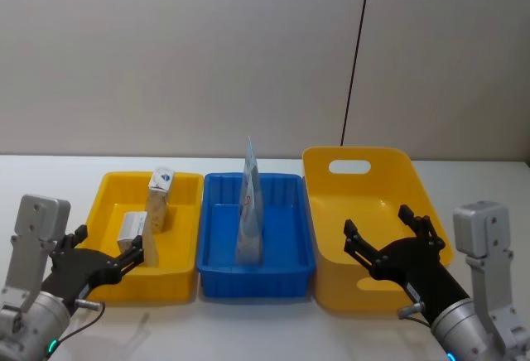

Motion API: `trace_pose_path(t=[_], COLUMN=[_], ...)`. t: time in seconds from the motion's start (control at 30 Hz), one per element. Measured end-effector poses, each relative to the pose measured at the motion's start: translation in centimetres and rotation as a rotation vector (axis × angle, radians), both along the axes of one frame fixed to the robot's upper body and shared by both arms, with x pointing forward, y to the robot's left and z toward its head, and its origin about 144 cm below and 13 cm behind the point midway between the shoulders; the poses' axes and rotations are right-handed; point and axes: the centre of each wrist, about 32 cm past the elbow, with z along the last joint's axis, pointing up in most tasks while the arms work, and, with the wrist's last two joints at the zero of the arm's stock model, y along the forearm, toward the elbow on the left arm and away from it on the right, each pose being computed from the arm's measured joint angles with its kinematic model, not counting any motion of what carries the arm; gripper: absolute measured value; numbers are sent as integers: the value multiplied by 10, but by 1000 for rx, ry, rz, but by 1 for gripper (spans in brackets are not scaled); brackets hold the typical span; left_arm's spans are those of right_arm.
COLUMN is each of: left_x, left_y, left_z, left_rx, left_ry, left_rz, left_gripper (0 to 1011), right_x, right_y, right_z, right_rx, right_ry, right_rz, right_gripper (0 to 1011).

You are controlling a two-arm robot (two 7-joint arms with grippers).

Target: Bimanual collaborative sorting of washing and personal care products

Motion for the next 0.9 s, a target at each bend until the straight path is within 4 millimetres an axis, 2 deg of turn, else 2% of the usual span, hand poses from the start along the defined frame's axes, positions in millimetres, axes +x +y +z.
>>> trace_pose_path(t=[0.5, 0.9], left_x=[28, 40], left_y=[-9, -18], left_z=[-2, -5], left_rx=[-62, -75], left_ry=[50, 87], left_rz=[13, 4], left_gripper=[1001, 1001], right_x=[0, 0], right_y=[0, 0], right_z=[0, 0], right_rx=[0, 0], right_ry=[0, 0], right_rz=[0, 0], right_gripper=[1000, 1000])
